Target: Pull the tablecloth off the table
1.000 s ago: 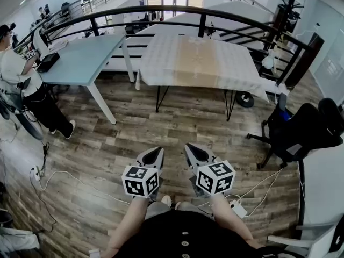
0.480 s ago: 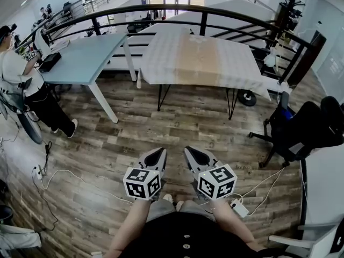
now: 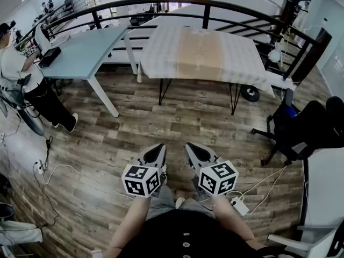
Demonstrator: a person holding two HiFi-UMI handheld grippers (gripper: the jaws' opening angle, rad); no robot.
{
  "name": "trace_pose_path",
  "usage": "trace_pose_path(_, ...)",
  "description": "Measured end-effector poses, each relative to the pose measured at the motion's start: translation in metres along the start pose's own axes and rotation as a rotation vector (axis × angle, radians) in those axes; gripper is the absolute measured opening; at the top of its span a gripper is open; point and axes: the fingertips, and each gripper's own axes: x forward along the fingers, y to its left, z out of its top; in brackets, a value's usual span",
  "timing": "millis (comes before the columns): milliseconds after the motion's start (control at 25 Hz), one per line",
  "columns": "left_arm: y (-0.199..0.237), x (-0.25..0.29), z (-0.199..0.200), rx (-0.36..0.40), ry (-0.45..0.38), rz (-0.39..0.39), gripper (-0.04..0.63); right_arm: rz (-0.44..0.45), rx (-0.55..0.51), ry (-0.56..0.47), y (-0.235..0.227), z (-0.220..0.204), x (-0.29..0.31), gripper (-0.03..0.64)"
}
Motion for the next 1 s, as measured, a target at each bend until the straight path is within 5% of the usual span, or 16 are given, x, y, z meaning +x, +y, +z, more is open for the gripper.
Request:
trace_pose_path(280,0.043,0.048,0.022,-0.002,0.022,-0.019,0.017,-0.037,0.001,0.038,-0.029,0.008,0.054,0.028)
trace_pose_path(1000,0.239,0.137,0.121,-0.027,0.038,-0.114,0.017,-0.154,-0.035,0.05,-0.05,0.072,0.277,0.028)
